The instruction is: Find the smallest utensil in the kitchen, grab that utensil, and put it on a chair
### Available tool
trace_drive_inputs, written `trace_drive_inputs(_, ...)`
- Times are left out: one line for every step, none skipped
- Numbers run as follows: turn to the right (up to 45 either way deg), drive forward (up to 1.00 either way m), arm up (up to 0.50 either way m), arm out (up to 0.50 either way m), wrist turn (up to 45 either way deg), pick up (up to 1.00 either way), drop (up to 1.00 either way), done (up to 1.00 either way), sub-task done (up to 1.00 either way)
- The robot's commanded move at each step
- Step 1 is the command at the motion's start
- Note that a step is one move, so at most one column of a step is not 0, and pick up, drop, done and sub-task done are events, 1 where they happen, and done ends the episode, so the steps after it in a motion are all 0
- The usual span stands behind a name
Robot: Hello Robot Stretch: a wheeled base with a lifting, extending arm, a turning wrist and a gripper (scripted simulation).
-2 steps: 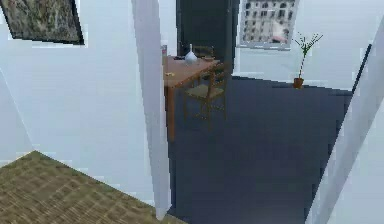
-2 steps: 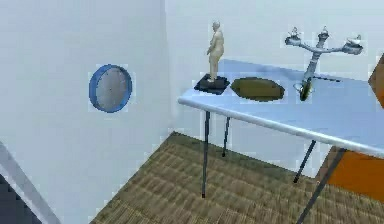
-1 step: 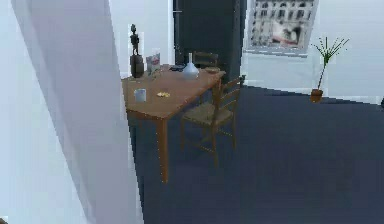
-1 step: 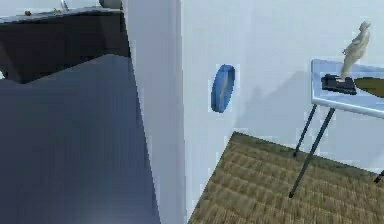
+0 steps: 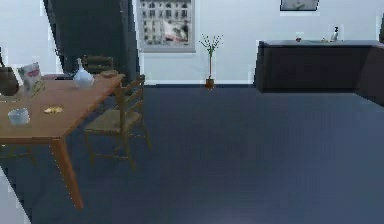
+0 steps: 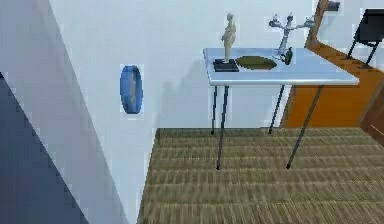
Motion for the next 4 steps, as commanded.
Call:
trace_drive_inputs(0.0, 0.45, 0.0, 0.0, 0.0, 0.0, 0.0, 0.0, 0.0)
trace_drive_inputs(42.0, 0.0, 0.0, 0.0, 0.0, 0.0, 0.0, 0.0, 0.0)
trace_drive_inputs(0.0, 1.0, 0.0, 0.0, 0.0, 0.0, 0.0, 0.0, 0.0)
trace_drive_inputs(12.0, 0.0, 0.0, 0.0, 0.0, 0.0, 0.0, 0.0, 0.0)
